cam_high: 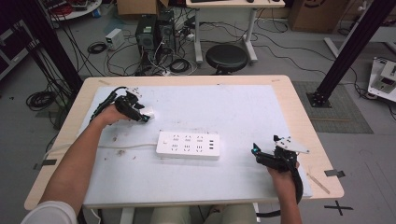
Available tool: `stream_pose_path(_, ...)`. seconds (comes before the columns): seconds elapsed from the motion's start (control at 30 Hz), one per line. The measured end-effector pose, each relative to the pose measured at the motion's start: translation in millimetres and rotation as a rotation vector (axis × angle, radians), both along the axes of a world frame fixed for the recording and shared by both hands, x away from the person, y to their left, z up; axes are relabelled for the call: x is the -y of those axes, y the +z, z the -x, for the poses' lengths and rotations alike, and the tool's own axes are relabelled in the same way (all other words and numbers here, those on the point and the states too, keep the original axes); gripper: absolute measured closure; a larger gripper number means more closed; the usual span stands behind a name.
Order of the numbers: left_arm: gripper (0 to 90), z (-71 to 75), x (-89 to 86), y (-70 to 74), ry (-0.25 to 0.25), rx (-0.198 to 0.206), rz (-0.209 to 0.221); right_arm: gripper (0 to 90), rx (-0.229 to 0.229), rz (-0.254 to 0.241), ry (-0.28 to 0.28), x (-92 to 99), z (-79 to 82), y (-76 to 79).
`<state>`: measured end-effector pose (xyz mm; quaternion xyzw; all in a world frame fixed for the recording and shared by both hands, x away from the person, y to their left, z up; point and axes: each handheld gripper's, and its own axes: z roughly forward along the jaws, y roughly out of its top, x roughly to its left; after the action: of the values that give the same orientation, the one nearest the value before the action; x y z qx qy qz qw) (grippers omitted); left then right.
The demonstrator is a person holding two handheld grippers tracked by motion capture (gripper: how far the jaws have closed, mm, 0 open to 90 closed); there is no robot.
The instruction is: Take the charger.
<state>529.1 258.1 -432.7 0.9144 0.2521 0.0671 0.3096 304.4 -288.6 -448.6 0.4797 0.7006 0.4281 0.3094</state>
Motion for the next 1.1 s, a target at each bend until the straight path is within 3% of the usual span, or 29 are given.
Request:
stream_pose_path(0.33, 42.3, 1.0, 0.8, 1.7, -0.019, 0.011, -0.001, 13.2, -0.002, 0.007, 0.006, -0.5, -0.3, 0.0)
stream_pose_path(0.53, 42.4, 1.3, 1.2, 2.0, -0.014, 0.01, -0.005, 13.2, 0.001, 0.009, 0.006, -0.5, -0.3, 0.0)
stream_pose_path(0.7, 42.4, 2.7, 1.0, 3.3, 0.004, 0.007, 0.019, 13.2, 0.0, 0.008, 0.007, -0.6, -0.3, -0.1)
stream_pose_path(0.9, 42.5, 10.0, -1.9, 18.7, 0.043, 0.033, 0.052, 13.2, 0.004, 0.01, 0.01, -0.9, -0.1, -0.1)
stream_pose_path(0.97, 42.5, 14.8, -1.3, 26.8, 0.045, 0.05, 0.051, 13.2, 0.003, 0.01, 0.011, -1.2, 0.0, 0.0)
stream_pose_path(1.1, 42.5, 27.9, 0.9, 45.2, 0.063, 0.099, 0.088, 13.2, 0.003, 0.011, 0.015, -1.2, 0.1, 0.0)
